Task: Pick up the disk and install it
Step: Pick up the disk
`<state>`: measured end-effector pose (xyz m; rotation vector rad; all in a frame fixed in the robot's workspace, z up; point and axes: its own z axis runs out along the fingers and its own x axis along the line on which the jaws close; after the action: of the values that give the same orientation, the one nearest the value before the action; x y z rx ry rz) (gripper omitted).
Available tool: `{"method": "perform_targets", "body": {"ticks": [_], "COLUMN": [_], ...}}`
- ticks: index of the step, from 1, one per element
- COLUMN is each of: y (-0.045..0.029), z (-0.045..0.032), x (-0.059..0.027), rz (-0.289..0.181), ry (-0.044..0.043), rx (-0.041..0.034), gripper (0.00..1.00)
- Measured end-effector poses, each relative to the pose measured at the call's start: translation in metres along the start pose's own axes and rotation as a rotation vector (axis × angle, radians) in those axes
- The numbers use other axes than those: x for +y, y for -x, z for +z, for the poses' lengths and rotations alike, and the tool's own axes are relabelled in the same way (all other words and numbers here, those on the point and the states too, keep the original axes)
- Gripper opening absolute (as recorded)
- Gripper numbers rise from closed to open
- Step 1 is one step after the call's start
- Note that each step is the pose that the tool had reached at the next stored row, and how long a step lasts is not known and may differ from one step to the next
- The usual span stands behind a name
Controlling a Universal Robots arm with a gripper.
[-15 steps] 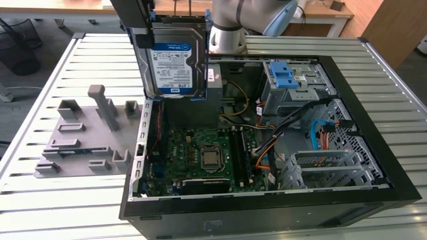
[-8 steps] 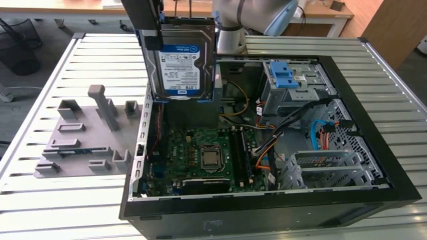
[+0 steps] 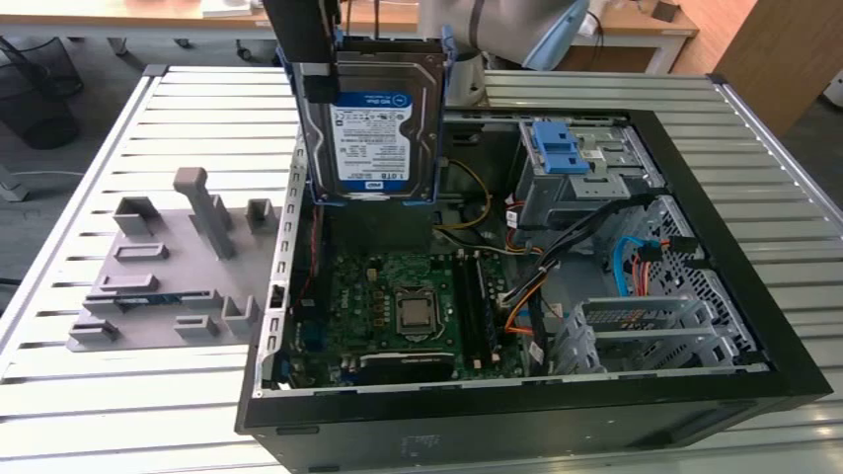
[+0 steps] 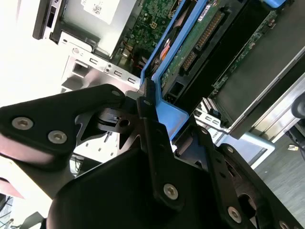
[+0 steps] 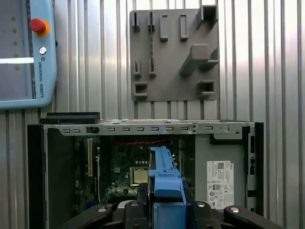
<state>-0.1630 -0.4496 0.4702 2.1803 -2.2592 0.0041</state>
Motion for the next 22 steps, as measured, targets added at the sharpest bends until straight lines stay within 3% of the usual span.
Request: {"method": "perform_targets", "body": {"ticks": [9,22], "y": [-0.0023,-0.0012], "z": [0.0001,0.0002], "x": [-0.0157,-0.0467], "rz": [0.001,0.001], "ry": [0.0000,0.0000], "rx": [-0.0002,-0.0011], "gripper": [0.36,0.36]}}
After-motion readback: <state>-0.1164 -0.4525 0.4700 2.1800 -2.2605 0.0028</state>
